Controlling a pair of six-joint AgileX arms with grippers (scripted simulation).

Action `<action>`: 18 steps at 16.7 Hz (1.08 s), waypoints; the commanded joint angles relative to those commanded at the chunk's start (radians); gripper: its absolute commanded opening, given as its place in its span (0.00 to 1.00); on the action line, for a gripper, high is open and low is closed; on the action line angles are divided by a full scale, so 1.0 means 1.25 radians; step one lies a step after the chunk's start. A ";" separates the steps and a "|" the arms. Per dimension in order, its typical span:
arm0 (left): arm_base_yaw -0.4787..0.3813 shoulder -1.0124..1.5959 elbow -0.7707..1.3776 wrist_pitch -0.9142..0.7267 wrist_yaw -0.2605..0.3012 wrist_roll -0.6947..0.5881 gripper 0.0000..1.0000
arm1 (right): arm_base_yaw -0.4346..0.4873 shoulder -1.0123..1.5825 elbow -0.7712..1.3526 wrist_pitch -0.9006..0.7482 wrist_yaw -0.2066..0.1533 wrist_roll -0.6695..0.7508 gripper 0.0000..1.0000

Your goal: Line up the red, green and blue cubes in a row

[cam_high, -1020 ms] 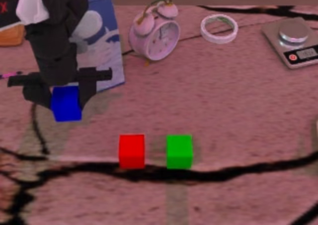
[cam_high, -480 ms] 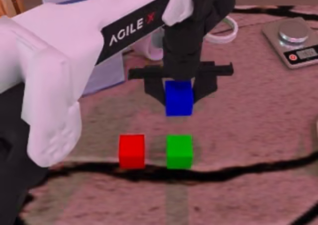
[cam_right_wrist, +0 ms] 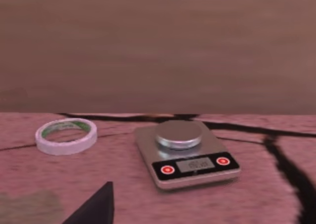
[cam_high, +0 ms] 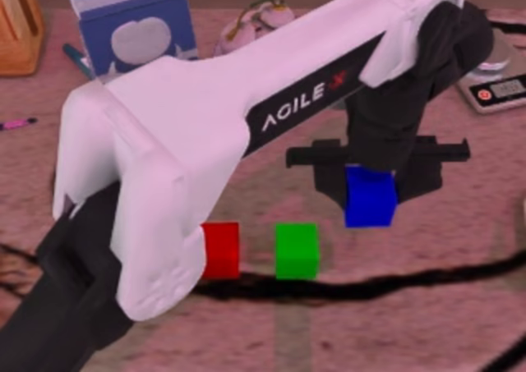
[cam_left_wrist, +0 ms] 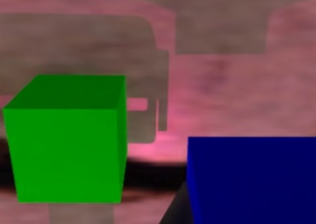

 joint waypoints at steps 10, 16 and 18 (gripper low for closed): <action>0.001 -0.018 -0.204 0.183 0.000 0.001 0.00 | 0.000 0.000 0.000 0.000 0.000 0.000 1.00; 0.000 -0.021 -0.261 0.240 0.000 0.000 0.00 | 0.000 0.000 0.000 0.000 0.000 0.000 1.00; 0.000 -0.021 -0.261 0.240 0.000 0.000 0.08 | 0.000 0.000 0.000 0.000 0.000 0.000 1.00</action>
